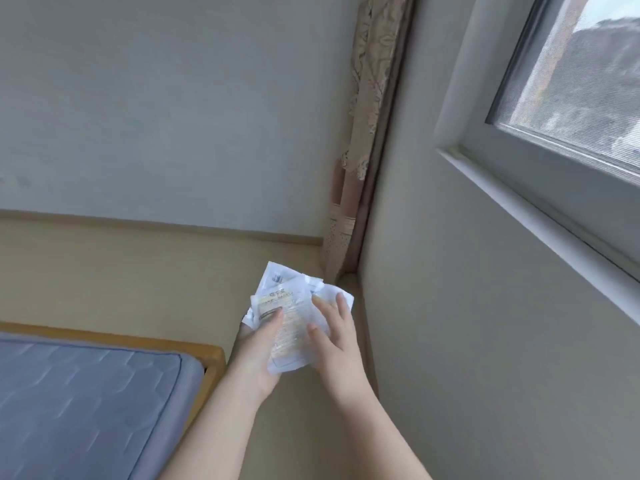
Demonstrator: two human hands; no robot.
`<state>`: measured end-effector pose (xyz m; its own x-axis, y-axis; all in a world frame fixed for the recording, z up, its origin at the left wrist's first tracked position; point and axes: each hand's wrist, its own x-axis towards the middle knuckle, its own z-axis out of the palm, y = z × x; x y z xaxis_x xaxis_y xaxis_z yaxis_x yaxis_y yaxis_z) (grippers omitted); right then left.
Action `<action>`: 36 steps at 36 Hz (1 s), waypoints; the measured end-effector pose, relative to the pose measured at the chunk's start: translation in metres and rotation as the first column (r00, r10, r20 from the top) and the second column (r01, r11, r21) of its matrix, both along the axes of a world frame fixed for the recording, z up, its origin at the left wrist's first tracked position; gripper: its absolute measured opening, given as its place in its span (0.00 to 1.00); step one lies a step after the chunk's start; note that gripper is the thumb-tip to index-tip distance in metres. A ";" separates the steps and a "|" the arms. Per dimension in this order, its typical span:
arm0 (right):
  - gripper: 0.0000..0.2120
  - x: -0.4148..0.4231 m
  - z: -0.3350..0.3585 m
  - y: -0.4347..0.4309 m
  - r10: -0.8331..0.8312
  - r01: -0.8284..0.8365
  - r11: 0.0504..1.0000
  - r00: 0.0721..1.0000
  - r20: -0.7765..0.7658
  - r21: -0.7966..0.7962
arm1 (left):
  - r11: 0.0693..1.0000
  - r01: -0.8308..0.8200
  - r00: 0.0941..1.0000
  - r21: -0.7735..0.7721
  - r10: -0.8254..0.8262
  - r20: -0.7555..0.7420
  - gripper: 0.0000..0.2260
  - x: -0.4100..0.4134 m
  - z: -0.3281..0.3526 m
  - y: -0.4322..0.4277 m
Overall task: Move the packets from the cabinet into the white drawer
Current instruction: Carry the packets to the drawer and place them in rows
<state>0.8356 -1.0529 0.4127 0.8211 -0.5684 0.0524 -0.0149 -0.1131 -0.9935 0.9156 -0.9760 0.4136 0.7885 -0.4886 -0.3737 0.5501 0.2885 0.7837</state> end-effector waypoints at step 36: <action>0.05 0.492 0.011 -0.265 0.239 -0.169 0.860 0.967 -0.086 0.481 | 0.682 -0.630 0.777 0.371 0.563 0.283 0.11 0.446 0.007 -0.250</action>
